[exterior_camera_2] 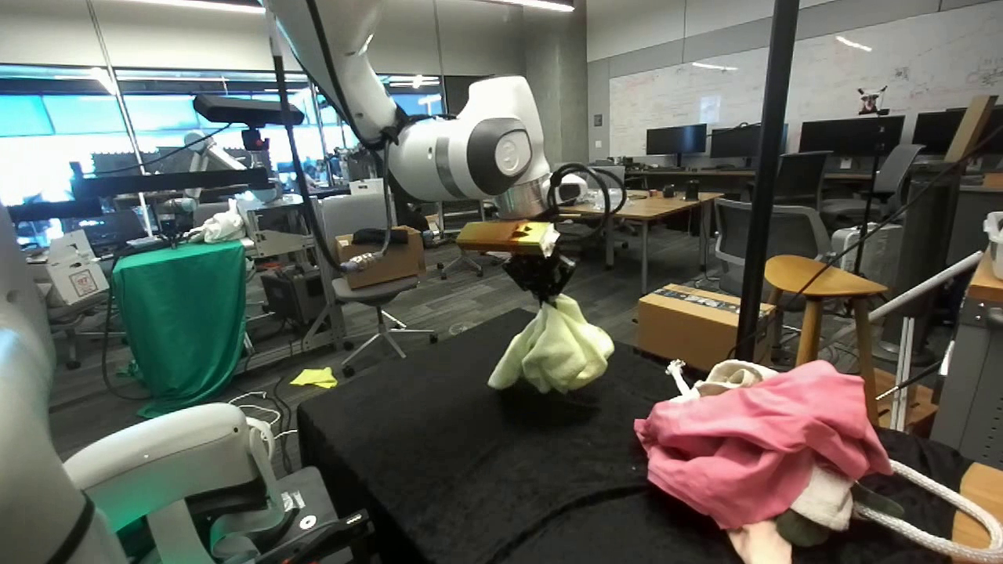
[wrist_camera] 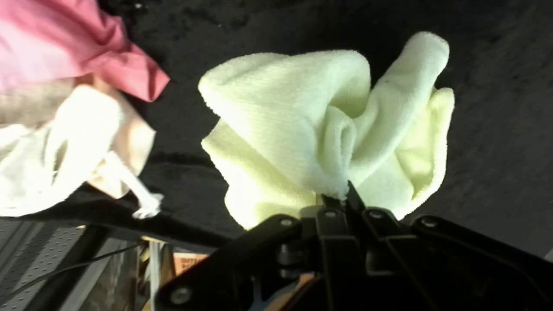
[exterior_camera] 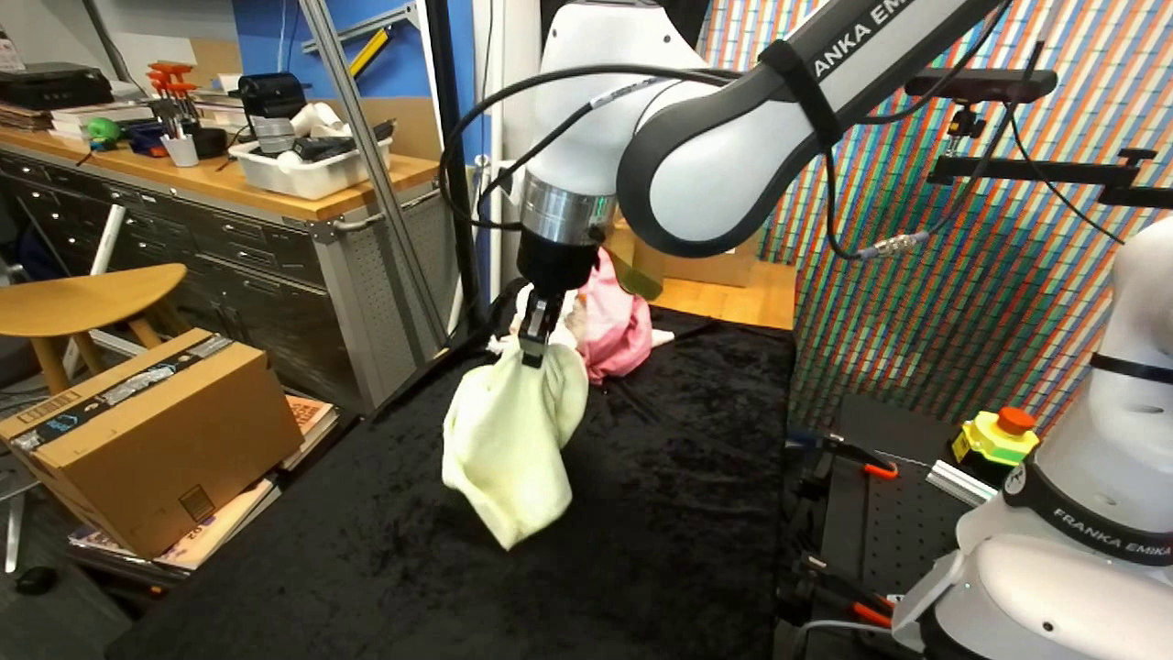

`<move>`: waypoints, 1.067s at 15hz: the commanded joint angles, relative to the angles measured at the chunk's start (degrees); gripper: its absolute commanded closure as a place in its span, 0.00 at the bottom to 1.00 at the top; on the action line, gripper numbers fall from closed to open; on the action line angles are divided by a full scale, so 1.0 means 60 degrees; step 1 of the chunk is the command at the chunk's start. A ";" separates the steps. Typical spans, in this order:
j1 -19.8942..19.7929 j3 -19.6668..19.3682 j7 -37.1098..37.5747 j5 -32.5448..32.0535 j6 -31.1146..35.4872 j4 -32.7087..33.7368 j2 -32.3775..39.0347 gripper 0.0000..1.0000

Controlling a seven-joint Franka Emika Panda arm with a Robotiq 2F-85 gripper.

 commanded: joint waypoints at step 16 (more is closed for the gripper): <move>-0.1492 -0.2656 0.5493 -0.3686 0.2308 0.1207 0.0380 0.95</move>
